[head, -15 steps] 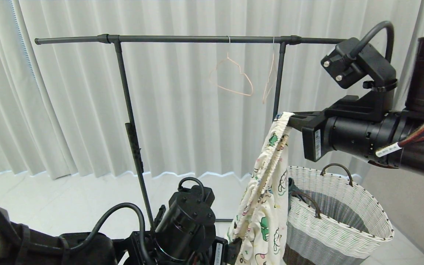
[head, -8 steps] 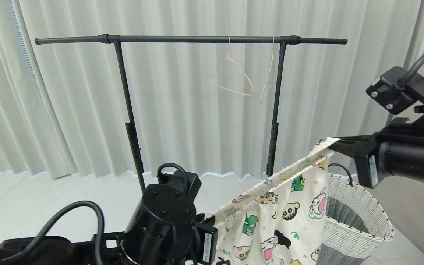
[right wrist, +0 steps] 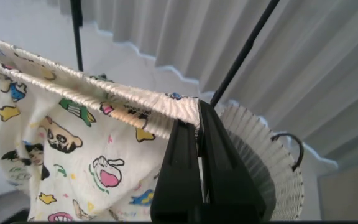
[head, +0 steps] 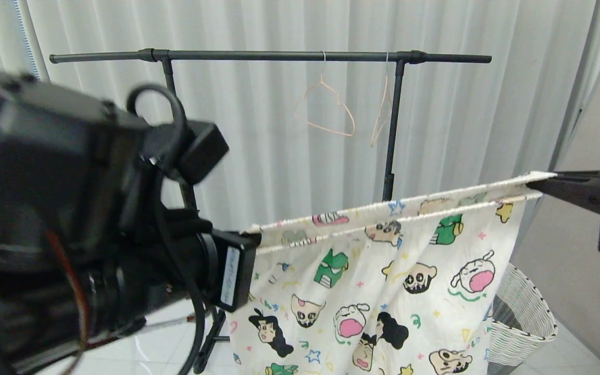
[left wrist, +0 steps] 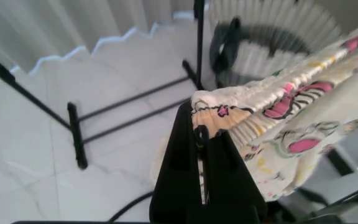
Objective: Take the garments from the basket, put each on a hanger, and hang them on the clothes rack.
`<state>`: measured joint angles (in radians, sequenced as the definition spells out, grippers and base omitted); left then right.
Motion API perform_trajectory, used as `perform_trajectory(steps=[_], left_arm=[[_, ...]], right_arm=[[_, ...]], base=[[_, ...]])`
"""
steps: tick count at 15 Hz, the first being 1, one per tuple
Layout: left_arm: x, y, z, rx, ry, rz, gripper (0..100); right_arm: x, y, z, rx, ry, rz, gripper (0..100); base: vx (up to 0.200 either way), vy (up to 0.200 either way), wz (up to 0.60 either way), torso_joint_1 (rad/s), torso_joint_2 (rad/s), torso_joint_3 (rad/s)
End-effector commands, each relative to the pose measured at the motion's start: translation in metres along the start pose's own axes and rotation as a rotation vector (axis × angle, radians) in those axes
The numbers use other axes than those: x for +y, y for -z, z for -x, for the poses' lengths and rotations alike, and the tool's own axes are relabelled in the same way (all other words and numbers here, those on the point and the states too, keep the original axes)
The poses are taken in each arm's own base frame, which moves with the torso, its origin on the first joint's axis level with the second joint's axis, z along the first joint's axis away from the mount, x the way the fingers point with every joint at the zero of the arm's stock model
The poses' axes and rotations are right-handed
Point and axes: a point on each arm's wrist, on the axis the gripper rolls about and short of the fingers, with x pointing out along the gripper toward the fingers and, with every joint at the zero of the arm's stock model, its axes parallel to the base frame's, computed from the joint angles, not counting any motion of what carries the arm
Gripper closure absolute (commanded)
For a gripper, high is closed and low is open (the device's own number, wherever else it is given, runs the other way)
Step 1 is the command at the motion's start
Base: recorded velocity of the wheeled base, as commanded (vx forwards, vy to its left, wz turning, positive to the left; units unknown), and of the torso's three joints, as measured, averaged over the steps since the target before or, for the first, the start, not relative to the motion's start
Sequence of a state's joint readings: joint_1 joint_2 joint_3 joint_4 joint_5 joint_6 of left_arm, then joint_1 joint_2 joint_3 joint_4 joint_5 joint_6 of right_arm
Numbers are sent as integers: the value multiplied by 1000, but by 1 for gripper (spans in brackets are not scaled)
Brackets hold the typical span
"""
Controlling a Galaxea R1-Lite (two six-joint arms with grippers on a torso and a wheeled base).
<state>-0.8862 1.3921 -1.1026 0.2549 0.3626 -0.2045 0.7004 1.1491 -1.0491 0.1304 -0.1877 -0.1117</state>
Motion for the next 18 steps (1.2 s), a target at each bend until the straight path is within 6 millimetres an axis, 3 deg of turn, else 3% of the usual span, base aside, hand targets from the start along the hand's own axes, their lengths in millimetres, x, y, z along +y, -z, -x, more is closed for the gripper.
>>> perform_trajectory(steps=[1,3,6,9,13,16,18], left_arm=[[5,-59,40,-133,32,49,100],[1,-81,56,-172,77,55,100],[-5,-74,70,-115,182,8,100],[-6,-74,66,-109,181,-24,100],[-16,-87,52,-211,202,13,100],[-20,-89,45,-222,205,15,100],[-20,-89,45,-221,205,13,100]], right_arm=[[-5,-32,4,-96,11,-18,100],[-8,-56,8,-126,15,-24,100],[-12,-68,21,-65,6,-11,100],[-13,-69,42,-5,-62,3,100],[-10,-47,98,151,-459,21,100],[5,-35,97,192,-676,55,100],[11,-38,90,171,-699,26,100]], base=[[0,0,0,0,0,0],[0,0,0,0,0,0],[0,0,0,0,0,0],[0,0,0,0,0,0],[0,0,0,0,0,0],[0,0,0,0,0,0],[0,0,0,0,0,0]])
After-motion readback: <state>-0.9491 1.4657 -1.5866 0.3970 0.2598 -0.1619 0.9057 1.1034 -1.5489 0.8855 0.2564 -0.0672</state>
